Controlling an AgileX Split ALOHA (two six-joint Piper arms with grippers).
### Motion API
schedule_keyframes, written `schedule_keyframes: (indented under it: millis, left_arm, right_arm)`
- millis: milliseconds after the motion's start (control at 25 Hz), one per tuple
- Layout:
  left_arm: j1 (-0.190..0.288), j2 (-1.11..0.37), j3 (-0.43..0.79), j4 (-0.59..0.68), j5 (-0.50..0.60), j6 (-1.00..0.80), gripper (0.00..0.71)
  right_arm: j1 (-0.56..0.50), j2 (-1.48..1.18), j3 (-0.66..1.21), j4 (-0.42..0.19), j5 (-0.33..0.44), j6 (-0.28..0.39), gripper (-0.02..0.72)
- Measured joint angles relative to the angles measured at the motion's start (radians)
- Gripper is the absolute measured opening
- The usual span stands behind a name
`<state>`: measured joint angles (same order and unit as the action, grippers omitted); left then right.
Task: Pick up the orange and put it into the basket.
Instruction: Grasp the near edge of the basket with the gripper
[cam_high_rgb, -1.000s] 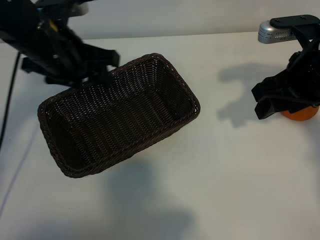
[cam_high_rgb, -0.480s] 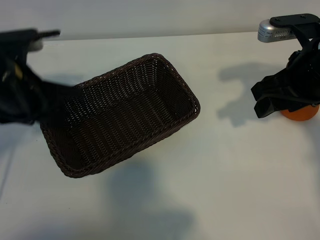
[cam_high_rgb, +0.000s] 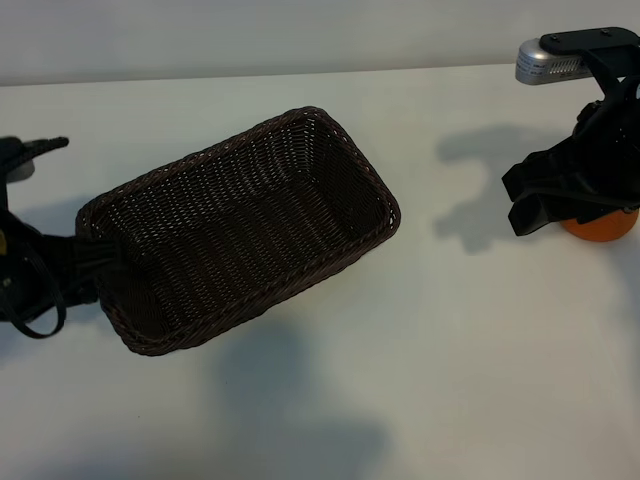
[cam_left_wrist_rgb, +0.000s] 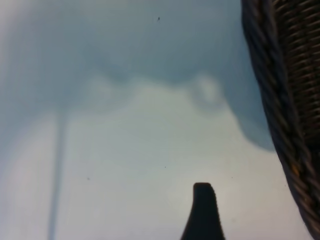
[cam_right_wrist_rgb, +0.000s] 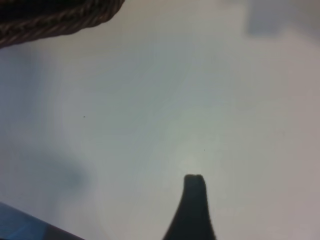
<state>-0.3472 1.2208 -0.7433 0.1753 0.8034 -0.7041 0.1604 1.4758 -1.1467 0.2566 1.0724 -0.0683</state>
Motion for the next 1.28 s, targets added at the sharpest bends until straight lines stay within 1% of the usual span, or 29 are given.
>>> schedule_keyframes:
  millis: [160, 240, 360, 560, 720, 880, 1120, 1280]
  left_arm:
    - [0.057, 0.0, 0.018, 0.0, -0.083, -0.051, 0.563]
    - [0.089, 0.009, 0.018, 0.0, -0.092, -0.055, 0.563]
    - [0.116, 0.039, 0.02, 0.0, -0.112, -0.058, 0.563]
    - [0.125, 0.116, 0.023, -0.014, -0.174, -0.061, 0.563]
    - [0.125, 0.178, 0.023, -0.081, -0.262, -0.05, 0.563]
    - [0.125, 0.221, 0.023, -0.144, -0.319, -0.008, 0.563]
    - [0.125, 0.256, 0.023, -0.169, -0.342, 0.013, 0.563]
    - [0.125, 0.311, 0.023, -0.175, -0.355, 0.014, 0.563]
  right_arm:
    - [0.0, 0.0, 0.0, 0.0, 0.0, 0.0, 0.581]
    - [0.0, 0.0, 0.0, 0.0, 0.0, 0.0, 0.581]
    - [0.0, 0.0, 0.0, 0.0, 0.0, 0.0, 0.581]
    - [0.0, 0.0, 0.0, 0.0, -0.001, -0.001, 0.581]
    - [0.0, 0.0, 0.0, 0.0, -0.002, -0.001, 0.581]
    - [0.0, 0.0, 0.0, 0.0, -0.002, -0.003, 0.581]
    - [0.0, 0.0, 0.0, 0.0, -0.002, -0.004, 0.581]
    - [0.0, 0.0, 0.0, 0.0, -0.002, -0.004, 0.581]
